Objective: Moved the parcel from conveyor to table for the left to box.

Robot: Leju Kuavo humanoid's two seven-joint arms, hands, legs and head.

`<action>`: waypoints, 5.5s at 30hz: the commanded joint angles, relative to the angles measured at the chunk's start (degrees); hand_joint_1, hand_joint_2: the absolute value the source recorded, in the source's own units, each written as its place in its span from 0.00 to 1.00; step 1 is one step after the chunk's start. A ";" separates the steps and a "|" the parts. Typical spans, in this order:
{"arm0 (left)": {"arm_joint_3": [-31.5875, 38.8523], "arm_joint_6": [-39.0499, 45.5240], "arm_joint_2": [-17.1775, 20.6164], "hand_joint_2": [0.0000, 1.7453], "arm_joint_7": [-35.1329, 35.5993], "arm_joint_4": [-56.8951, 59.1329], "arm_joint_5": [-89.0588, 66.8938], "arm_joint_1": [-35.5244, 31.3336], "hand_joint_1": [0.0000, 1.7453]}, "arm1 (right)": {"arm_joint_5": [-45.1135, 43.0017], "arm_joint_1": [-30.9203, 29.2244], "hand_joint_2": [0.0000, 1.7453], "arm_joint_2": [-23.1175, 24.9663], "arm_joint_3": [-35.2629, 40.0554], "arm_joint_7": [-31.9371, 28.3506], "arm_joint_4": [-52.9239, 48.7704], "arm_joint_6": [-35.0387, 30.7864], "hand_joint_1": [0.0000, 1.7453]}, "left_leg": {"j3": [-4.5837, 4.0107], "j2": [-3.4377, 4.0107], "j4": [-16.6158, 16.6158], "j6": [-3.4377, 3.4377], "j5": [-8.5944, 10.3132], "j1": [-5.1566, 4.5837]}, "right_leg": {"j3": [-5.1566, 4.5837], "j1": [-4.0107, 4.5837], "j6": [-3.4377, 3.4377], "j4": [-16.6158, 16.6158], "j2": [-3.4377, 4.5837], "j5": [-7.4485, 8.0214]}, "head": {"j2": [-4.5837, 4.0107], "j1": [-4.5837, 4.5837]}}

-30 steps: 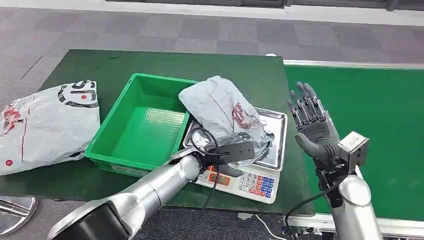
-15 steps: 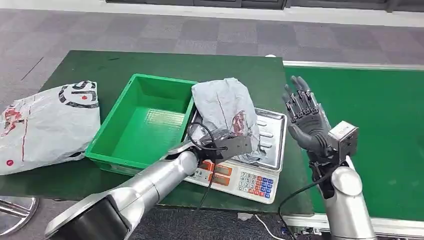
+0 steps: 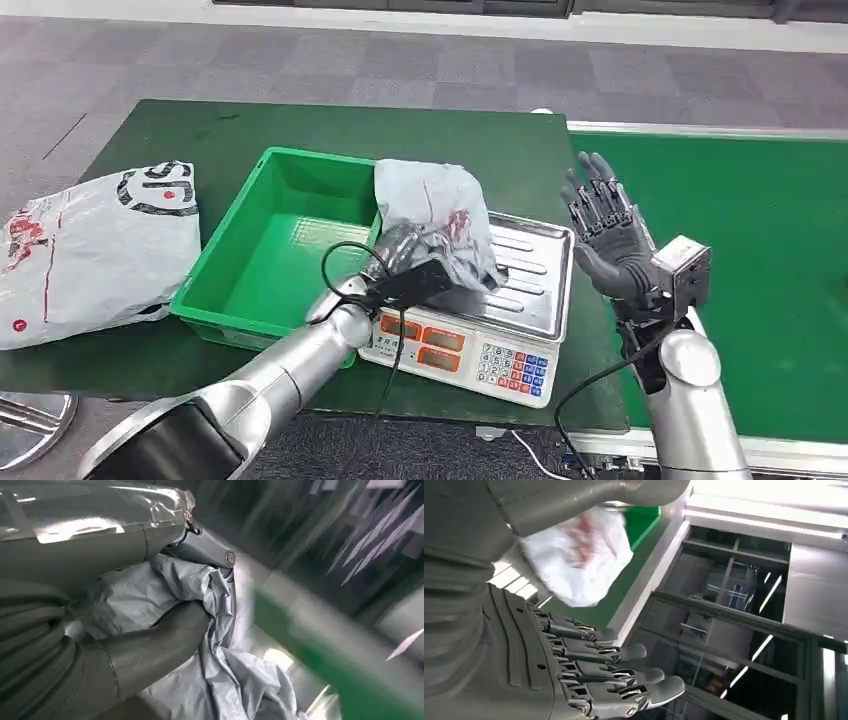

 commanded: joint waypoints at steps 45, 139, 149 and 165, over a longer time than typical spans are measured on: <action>38.14 -7.19 8.86 1.00 -2.13 -45.16 6.21 20.44 0.00 | -0.30 1.36 1.00 -3.05 -7.32 2.28 7.16 -5.00 0.00 | 0.04 0.31 -0.03 -0.34 -0.10 0.19 | -0.08 0.11 -0.16 -0.12 0.51 0.03 | 0.00 0.00; 5.38 1.31 8.06 1.00 -2.13 -25.38 1.96 15.39 0.00 | 61.53 -15.41 1.00 -21.84 -17.80 35.38 57.92 -34.44 0.00 | -0.08 -0.29 -0.04 -0.07 0.09 0.05 | 0.03 0.00 0.06 -0.14 -0.12 0.08 | 0.00 0.02; 3.18 3.11 8.76 1.00 -2.13 -26.51 2.06 15.26 0.00 | 64.54 -12.95 1.00 -28.00 -18.78 47.34 69.41 -12.13 0.00 | -0.22 -0.25 0.01 0.11 0.00 -0.13 | -0.14 -0.14 0.15 -0.09 -0.15 0.07 | 0.00 0.02; 3.66 4.83 9.61 1.00 -2.13 -26.22 2.02 15.88 0.00 | 64.94 -12.33 1.00 -22.20 -17.82 44.22 66.71 -7.60 1.00 | -0.12 0.03 -0.05 0.06 -0.03 -0.08 | -0.08 -0.09 0.12 -0.17 0.16 0.13 | 0.00 0.02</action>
